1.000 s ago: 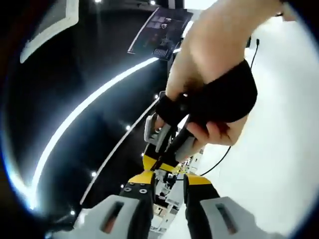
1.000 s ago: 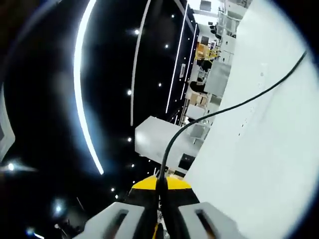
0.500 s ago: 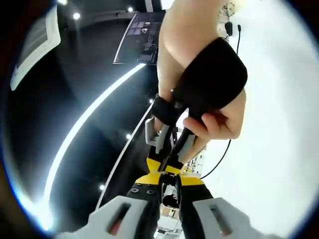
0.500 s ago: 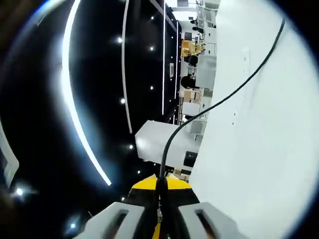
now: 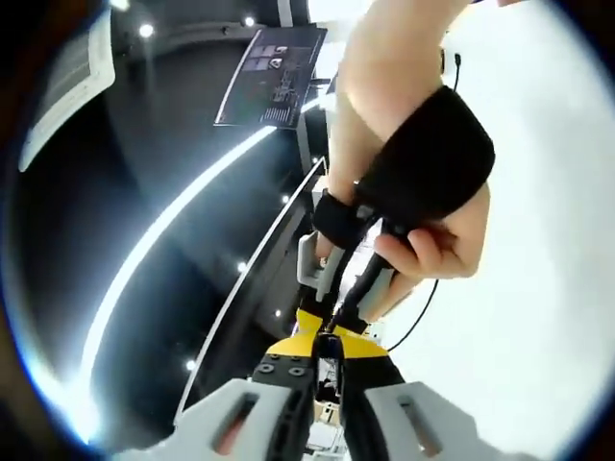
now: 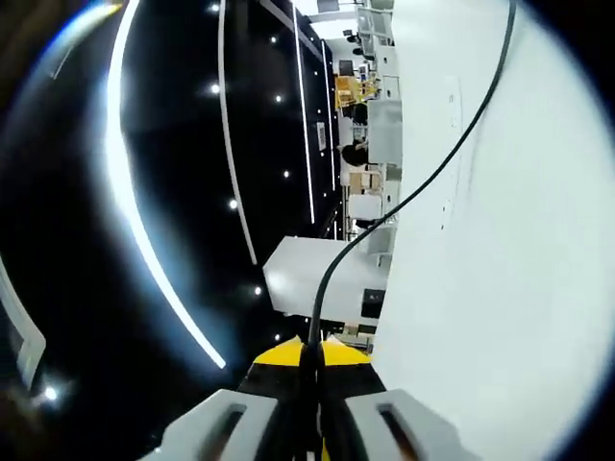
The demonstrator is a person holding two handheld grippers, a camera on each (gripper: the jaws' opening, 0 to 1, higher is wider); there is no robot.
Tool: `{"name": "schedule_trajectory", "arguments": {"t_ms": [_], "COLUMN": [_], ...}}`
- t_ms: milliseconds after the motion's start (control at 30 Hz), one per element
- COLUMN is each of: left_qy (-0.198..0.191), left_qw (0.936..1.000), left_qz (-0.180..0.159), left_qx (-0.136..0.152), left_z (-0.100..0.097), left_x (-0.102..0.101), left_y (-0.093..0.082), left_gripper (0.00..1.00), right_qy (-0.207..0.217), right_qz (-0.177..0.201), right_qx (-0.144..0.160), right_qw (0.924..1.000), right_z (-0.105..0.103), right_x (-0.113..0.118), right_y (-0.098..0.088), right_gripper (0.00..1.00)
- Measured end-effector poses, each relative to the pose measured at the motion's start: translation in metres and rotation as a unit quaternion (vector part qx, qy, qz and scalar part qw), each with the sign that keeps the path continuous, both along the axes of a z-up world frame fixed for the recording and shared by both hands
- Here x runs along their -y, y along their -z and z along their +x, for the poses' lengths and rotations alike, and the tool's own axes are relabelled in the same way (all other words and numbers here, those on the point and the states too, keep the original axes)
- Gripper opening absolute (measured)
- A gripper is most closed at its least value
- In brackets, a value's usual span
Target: Find the data cable on the table. Grasp the USB connector end of the cable and insert it into the USB port on the table
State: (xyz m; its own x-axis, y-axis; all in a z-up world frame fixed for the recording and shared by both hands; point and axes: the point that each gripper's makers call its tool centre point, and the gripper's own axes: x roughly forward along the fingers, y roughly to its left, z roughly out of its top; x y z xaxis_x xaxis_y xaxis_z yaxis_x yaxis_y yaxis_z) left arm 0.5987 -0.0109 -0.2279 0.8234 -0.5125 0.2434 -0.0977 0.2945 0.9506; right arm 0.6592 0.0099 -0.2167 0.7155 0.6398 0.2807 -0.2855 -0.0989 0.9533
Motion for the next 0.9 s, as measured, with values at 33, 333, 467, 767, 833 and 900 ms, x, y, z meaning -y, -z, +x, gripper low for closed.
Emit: {"name": "schedule_trajectory", "arguments": {"t_ms": [33, 333, 467, 767, 833, 900], "left_qy": [0.001, 0.025, 0.036, 0.073, 0.081, 0.092], "left_qw": [1.0, 0.9908, 0.977, 0.8939, 0.8676, 0.8426], "left_qz": [-0.001, -0.104, -0.166, -0.361, -0.4, -0.431], "left_qx": [-0.002, -0.083, -0.128, -0.255, -0.284, -0.309], "left_z": [0.0, 0.009, 0.017, 0.045, 0.05, 0.054], "left_x": [0.0, -0.015, -0.026, -0.058, -0.064, -0.067], "left_y": [0.0, -0.005, -0.005, 0.0, 0.004, 0.008], "left_gripper": [0.07, 0.06, 0.06, 0.06, 0.06, 0.06], "right_qy": [-0.002, 0.011, 0.02, 0.013, 0.008, 0.002], "right_qz": [0.002, 0.006, 0.001, -0.046, -0.051, -0.057], "right_qx": [0.001, 0.014, 0.021, 0.04, 0.044, 0.044], "right_qw": [1.0, 0.9998, 0.9996, 0.998, 0.9977, 0.9974], "right_z": [-0.001, -0.001, -0.001, 0.018, 0.017, 0.016], "right_x": [0.0, 0.01, 0.016, 0.019, 0.015, 0.01], "right_y": [-0.001, -0.006, -0.006, 0.035, 0.037, 0.039], "right_gripper": [0.06, 0.08, 0.11, 0.17, 0.17, 0.18]}}
